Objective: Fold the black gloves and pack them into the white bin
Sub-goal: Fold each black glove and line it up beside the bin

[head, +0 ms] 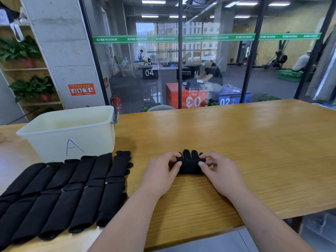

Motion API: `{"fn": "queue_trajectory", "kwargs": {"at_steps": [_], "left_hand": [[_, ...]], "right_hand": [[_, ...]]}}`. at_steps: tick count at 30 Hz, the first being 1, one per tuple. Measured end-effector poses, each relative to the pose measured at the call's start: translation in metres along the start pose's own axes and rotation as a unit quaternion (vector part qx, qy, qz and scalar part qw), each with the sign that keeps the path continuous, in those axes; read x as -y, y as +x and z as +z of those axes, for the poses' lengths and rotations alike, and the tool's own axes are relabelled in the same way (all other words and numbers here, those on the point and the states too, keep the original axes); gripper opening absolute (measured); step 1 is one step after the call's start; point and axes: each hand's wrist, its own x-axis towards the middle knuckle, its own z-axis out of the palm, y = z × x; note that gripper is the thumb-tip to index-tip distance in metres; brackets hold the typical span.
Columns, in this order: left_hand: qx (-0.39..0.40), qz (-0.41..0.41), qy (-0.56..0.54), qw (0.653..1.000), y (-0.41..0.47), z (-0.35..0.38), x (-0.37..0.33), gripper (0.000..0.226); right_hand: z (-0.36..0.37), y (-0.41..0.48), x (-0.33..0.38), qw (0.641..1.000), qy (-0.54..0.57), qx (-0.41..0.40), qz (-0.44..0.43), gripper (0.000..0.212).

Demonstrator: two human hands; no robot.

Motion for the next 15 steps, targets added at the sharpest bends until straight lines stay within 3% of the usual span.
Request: {"fn": "queue_trajectory", "kwargs": {"at_steps": [5,8,15], "left_hand": [[-0.016,0.07,0.052,0.996,0.0,0.005,0.002,0.014],[-0.017,0.075,0.087,0.993,0.0,0.005,0.002,0.019],[-0.002,0.092,0.143,0.985,0.001,0.008,-0.001,0.033]], "right_hand": [[0.009,-0.004,-0.004,0.98,-0.141,-0.068,-0.121,0.018],[0.013,-0.003,-0.005,0.959,-0.196,-0.088,-0.185,0.018],[0.013,-0.005,0.005,0.965,-0.224,-0.056,-0.126,0.025]]}}
